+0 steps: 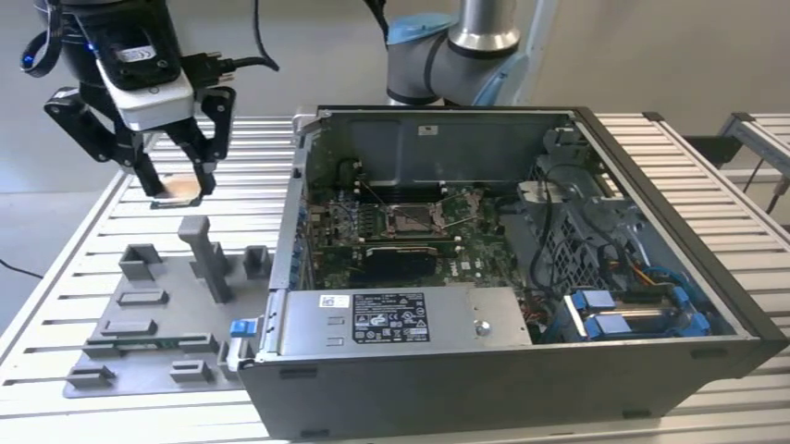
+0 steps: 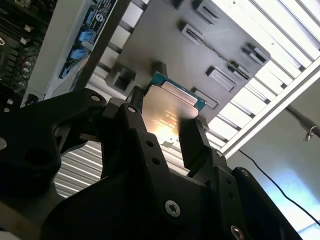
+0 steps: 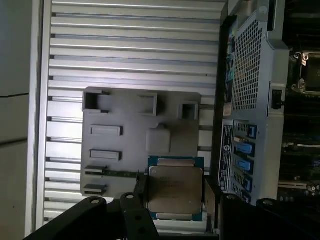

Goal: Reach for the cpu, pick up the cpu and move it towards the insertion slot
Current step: 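Pick up the cpu and move it towards the insertion slot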

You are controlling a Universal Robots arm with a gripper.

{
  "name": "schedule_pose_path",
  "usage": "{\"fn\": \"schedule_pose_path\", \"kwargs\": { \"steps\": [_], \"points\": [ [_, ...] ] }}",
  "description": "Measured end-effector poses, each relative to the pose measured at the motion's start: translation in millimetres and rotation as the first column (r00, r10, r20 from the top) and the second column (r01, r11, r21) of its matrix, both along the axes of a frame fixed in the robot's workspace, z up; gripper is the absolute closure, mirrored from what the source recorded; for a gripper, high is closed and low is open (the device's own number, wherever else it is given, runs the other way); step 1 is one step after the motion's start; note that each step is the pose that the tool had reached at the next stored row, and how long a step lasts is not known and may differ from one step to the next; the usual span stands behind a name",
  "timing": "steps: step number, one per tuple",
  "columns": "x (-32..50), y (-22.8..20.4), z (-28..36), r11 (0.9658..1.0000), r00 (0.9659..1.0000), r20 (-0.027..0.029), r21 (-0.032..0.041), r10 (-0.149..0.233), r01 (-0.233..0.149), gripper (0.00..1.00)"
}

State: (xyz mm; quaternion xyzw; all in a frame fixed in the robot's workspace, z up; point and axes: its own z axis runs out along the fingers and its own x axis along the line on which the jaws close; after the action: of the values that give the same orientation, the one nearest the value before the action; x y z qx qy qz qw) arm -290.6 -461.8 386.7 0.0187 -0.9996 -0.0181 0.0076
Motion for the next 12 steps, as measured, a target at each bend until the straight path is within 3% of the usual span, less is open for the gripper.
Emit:
{"fn": "schedule_pose_path", "kwargs": {
  "steps": [12],
  "points": [
    [37.9, 0.6, -0.1, 1.0000, 1.0000, 0.0001, 0.0001, 0.006, -0.006, 1.00]
  ]
}}
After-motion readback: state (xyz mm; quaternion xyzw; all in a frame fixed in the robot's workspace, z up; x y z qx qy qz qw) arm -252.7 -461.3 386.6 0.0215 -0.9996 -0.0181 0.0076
